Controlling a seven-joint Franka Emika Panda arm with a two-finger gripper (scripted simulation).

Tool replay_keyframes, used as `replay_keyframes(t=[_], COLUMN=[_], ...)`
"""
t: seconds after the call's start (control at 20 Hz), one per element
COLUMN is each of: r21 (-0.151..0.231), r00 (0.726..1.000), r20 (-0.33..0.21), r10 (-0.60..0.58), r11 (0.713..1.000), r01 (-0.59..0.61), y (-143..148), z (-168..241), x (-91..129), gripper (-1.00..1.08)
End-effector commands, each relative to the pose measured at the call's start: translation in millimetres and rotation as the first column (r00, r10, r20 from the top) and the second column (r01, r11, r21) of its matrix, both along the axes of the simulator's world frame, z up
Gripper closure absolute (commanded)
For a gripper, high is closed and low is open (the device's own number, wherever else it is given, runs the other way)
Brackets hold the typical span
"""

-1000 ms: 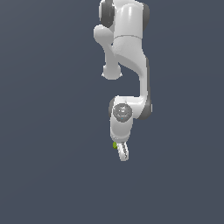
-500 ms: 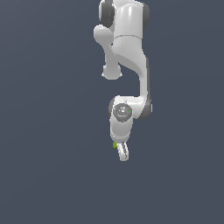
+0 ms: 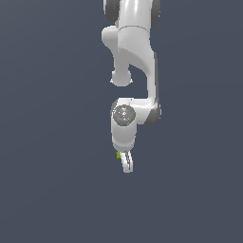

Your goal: Pick up the object and move it to a goal position.

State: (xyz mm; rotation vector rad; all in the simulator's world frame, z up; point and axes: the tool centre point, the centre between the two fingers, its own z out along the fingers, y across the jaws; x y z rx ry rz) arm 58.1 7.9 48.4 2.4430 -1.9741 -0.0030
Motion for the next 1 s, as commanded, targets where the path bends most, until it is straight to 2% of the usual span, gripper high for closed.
replay_keyframes(t=[0.0,0.95], r21=[0.0,-0.001], r00=[1.0,1.0], r20=[0.002,0.001], r10=[-0.001,-0.002], r11=[1.0,1.0], r01=[0.001,0.002], y=[-15.8,-155.4], z=[19.6,194.0], x=[1.7,19.0], gripper=[1.08,1.08])
